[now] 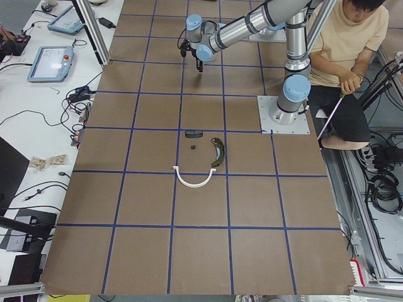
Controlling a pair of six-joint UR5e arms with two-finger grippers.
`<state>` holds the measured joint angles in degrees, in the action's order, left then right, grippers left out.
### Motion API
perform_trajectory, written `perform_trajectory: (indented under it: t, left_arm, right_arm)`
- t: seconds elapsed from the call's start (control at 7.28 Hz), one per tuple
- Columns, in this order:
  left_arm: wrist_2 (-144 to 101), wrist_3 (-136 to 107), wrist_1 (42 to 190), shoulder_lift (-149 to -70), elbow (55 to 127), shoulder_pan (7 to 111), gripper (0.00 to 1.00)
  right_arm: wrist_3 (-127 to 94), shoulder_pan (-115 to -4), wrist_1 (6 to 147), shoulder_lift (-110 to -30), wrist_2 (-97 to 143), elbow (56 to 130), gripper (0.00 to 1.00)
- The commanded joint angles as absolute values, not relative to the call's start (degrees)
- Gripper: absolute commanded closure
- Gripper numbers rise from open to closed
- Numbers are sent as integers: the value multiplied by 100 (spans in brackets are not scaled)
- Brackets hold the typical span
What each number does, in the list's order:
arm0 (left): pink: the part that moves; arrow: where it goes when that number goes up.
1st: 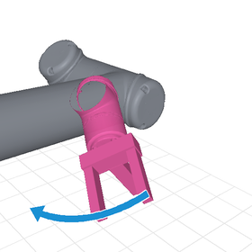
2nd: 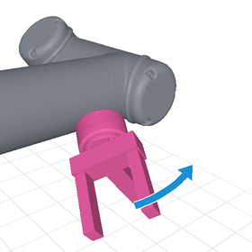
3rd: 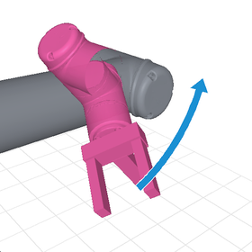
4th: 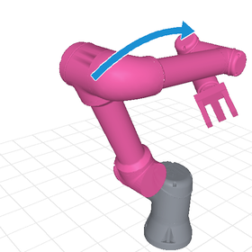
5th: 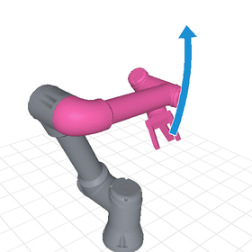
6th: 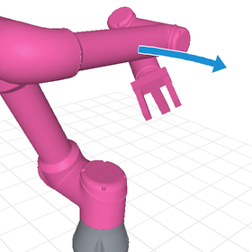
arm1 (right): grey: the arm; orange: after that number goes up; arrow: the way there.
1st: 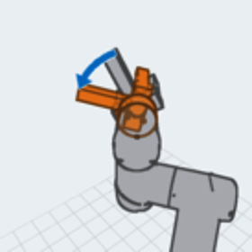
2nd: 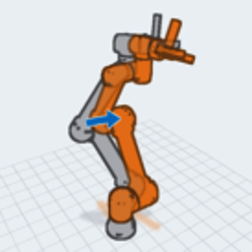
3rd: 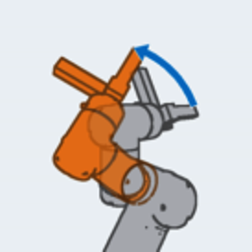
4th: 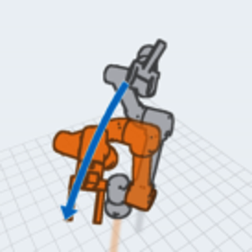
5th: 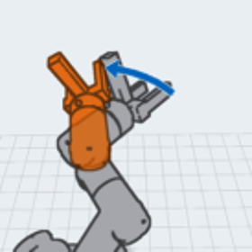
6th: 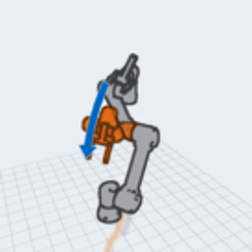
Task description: Place bearing gear from tray to pile
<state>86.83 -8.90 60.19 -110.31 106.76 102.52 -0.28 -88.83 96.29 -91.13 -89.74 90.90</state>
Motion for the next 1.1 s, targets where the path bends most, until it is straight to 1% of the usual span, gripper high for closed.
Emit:
perform_trajectory:
  t: [0.0, 0.27, 0.55, 0.96]
  left_arm:
    - [9234, 303, 7134, -11099, 9890, 8989, 100]
    - [9412, 1393, 7189, -11092, 9774, 7846, 100]
    - [9940, 2709, 7137, -11171, 9879, 6772, 100]
    - [9967, 3135, 6962, -11355, 9879, 6347, 100]
  right_arm:
    - [-35, -8877, 9668, -9097, -8921, 9131, 0]
    - [-44, -8877, 9694, -9123, -8912, 9220, 0]
    - [-26, -8886, 9686, -9132, -8912, 9220, 0]
    - [35, -9017, 9694, -9114, -8903, 9264, 0]
